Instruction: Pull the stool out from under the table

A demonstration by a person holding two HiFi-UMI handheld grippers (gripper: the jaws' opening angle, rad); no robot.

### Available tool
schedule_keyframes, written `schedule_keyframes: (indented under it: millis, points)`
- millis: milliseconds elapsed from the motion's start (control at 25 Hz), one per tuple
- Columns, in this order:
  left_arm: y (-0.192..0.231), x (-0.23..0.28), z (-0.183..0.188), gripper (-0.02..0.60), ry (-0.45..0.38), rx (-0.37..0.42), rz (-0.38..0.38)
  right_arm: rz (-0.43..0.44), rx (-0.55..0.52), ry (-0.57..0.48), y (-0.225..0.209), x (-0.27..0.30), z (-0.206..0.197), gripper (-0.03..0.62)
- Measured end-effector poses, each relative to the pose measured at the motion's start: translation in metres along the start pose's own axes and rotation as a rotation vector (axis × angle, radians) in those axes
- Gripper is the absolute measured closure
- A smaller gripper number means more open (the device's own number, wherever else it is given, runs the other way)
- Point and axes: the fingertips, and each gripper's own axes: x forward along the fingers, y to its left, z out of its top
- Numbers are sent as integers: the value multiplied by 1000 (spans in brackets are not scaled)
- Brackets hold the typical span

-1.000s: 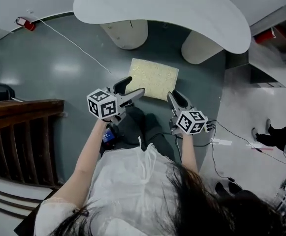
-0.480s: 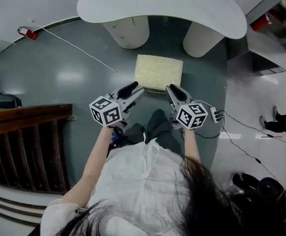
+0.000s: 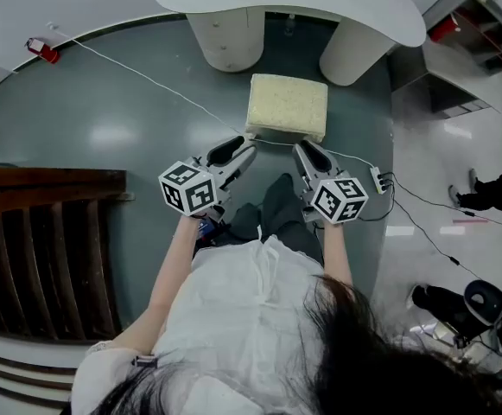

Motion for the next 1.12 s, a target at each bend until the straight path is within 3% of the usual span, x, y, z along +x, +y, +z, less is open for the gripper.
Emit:
schedule_keyframes:
  millis: [240,520,880,1120]
  points:
    - [-21,-55,-23,397,29,79,-43,-16,-23,-21,60,-26,-28,507]
    - [-48,-66,-38,404,8,64,-88,-5,-73,-47,91,-54,-26,514]
    - [-84,-61,-42,449,-36,89,-38,51,-92,-16,99,-93,-25,531]
    - [-114,-58,-64,465,-30,89,0,94,-110,-3,97,-123,-26,537]
